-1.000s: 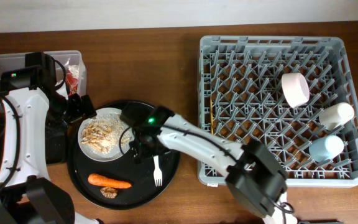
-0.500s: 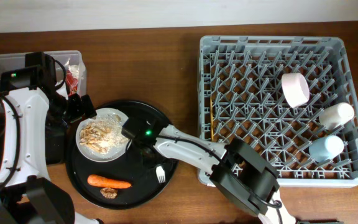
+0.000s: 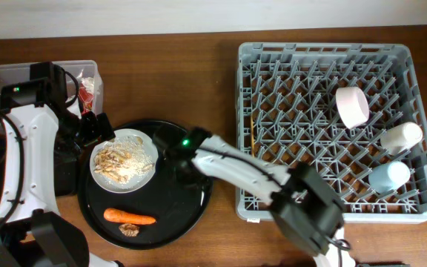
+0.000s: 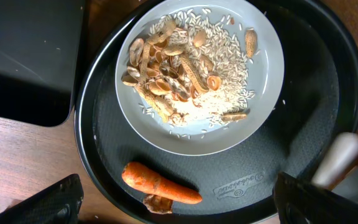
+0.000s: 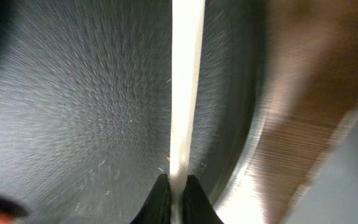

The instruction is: Sort waste into correct bins and load items into the dishwasher rack

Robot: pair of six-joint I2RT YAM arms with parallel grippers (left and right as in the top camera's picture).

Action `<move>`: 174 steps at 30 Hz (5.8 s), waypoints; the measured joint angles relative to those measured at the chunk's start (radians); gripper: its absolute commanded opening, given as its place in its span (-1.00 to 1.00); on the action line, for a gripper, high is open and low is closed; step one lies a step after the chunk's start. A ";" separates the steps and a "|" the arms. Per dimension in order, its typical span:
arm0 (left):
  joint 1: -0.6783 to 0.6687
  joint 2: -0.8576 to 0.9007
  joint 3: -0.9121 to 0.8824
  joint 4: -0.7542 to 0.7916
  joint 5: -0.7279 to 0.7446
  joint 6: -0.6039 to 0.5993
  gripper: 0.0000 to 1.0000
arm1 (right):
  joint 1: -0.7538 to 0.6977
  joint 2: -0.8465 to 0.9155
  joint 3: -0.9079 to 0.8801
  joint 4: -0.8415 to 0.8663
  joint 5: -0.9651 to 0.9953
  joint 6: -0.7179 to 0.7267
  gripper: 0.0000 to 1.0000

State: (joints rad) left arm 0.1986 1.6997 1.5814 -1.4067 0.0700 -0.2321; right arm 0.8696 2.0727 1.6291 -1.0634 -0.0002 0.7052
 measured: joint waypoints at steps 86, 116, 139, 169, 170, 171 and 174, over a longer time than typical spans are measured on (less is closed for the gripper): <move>-0.433 0.306 0.003 0.130 -0.191 -0.149 -0.99 | -1.018 -0.544 -0.004 -0.344 -0.043 -0.504 0.59; 0.199 0.150 0.035 0.299 0.112 0.158 -1.00 | -1.018 -0.544 -0.004 -0.347 -0.043 -0.504 0.58; 0.529 0.150 0.035 0.194 0.956 0.469 -1.00 | -1.018 -0.544 -0.004 -0.347 -0.043 -0.505 0.58; 0.717 0.150 0.039 -0.052 1.083 0.583 -1.00 | -1.018 -0.544 -0.004 -0.351 -0.043 -0.507 0.58; 0.679 0.150 0.039 -0.115 1.082 0.621 -1.00 | -1.018 -0.544 -0.004 -0.351 -0.043 -0.507 0.59; 0.632 0.150 0.040 -0.157 1.083 0.658 -1.00 | -1.018 -0.544 -0.004 -0.351 -0.043 -0.507 0.58; 0.440 0.148 0.040 -0.228 1.062 0.745 -0.99 | -1.018 -0.544 -0.004 -0.350 -0.043 -0.507 0.59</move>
State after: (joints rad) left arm 0.6388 1.8477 1.6215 -1.6344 1.1324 0.5133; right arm -0.1482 1.5288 1.6253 -1.4136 -0.0433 0.1982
